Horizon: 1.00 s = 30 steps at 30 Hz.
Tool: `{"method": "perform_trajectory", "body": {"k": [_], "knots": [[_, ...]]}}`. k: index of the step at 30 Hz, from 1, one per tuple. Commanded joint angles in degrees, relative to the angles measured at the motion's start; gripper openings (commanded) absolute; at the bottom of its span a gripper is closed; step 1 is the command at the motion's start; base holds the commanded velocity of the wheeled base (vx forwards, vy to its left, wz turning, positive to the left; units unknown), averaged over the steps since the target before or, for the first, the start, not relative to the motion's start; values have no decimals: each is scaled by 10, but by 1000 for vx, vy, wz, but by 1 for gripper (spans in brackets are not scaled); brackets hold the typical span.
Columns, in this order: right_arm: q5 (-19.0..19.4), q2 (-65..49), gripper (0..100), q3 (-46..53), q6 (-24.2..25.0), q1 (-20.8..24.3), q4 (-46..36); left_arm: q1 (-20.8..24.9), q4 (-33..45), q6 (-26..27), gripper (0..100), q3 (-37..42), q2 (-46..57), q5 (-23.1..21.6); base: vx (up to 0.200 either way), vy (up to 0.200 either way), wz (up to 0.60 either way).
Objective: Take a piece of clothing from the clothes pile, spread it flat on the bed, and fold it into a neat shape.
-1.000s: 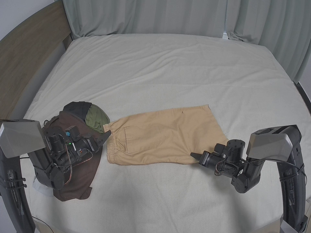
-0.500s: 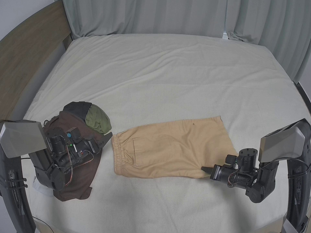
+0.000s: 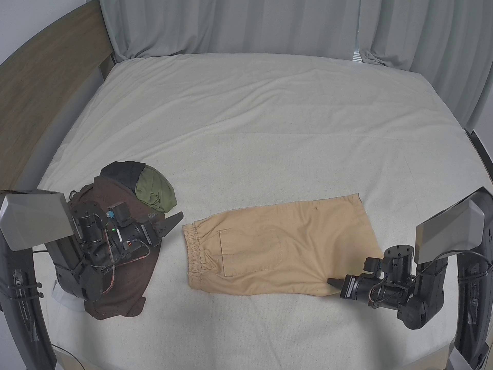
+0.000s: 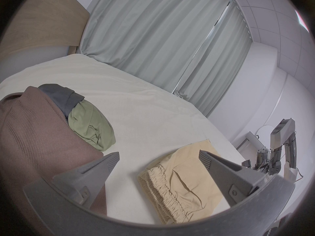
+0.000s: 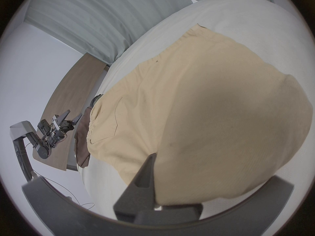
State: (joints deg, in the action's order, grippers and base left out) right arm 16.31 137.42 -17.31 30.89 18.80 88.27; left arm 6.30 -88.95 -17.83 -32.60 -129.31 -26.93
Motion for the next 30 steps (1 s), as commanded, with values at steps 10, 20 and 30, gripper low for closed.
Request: {"method": "perform_trajectory", "body": {"k": [10,20,30], "knots": [[0,2,100,6,-6,5,0,0,-2,-7,100,-7,-4,-2,0,0,0],[72,-39,100,109,-111,12,0,6,-2,-4,100,10,-3,-41,0,0,0],[143,-124,100,121,-137,12,0,19,-2,-6,100,28,-5,-46,0,0,0]]}}
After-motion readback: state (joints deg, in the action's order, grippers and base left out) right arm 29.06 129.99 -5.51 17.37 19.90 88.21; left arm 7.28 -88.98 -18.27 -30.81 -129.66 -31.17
